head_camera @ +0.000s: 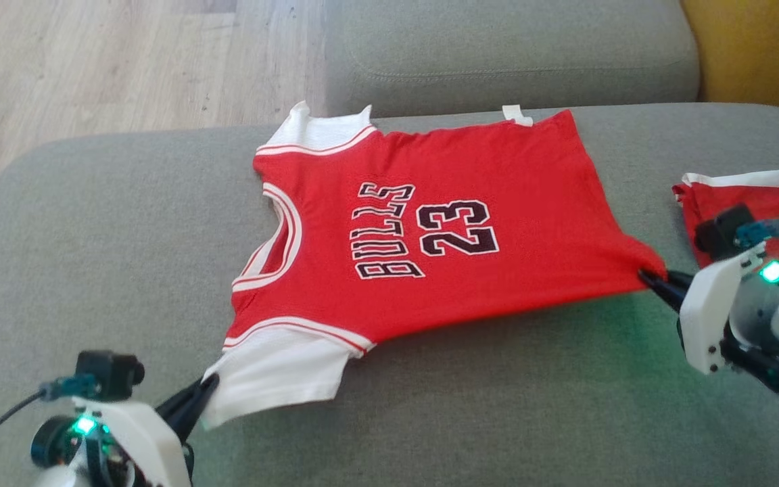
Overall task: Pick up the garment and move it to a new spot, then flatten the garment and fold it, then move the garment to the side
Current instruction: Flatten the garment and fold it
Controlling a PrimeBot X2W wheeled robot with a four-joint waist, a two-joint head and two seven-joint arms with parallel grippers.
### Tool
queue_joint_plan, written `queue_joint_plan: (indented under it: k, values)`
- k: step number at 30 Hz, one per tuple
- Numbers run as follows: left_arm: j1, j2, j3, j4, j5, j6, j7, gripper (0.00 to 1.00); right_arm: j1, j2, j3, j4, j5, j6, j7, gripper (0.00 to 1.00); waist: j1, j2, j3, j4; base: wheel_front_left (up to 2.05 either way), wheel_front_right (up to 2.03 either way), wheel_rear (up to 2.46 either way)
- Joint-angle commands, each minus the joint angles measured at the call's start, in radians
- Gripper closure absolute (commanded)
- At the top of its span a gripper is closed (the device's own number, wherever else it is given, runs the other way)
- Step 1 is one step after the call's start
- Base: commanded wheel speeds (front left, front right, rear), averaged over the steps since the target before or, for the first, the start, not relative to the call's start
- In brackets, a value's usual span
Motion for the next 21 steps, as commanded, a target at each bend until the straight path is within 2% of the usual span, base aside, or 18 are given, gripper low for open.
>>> queue_joint_plan:
  k: [1,6,11,18,21]
  values:
    - [-0.032,0.058,0.056,-0.055,-0.014,0.017,0.013,1.0,0.008,-0.053,0.001,-0.031,0.021,-0.001,0.008,1.0,0.0003,-0.0001,-0.003,-0.004,0.0,0.0,0.0]
    - [-0.002,0.075,0.078,-0.134,-0.037,0.054,0.032,1.0,0.022,-0.081,0.006,-0.074,0.048,-0.001,0.01,1.0,0.0003,-0.0001,0.005,-0.007,0.0,0.0,0.0]
    - [-0.012,0.081,0.085,-0.16,-0.038,0.069,0.041,1.0,0.016,-0.081,0.003,-0.089,0.052,-0.001,0.014,1.0,0.0003,-0.0001,0.025,-0.005,0.0,0.0,0.0]
    - [-0.092,0.078,0.092,-0.137,-0.028,0.074,0.053,1.0,-0.011,-0.086,-0.006,-0.1,0.062,-0.001,0.063,1.0,0.0003,-0.0001,0.073,0.0,0.0,0.0,0.0]
    - [-0.179,0.071,0.095,-0.092,-0.032,0.073,0.086,1.0,-0.048,-0.079,-0.015,-0.095,0.057,-0.001,0.095,1.0,0.0003,-0.0001,0.113,-0.001,0.0,0.0,0.0]
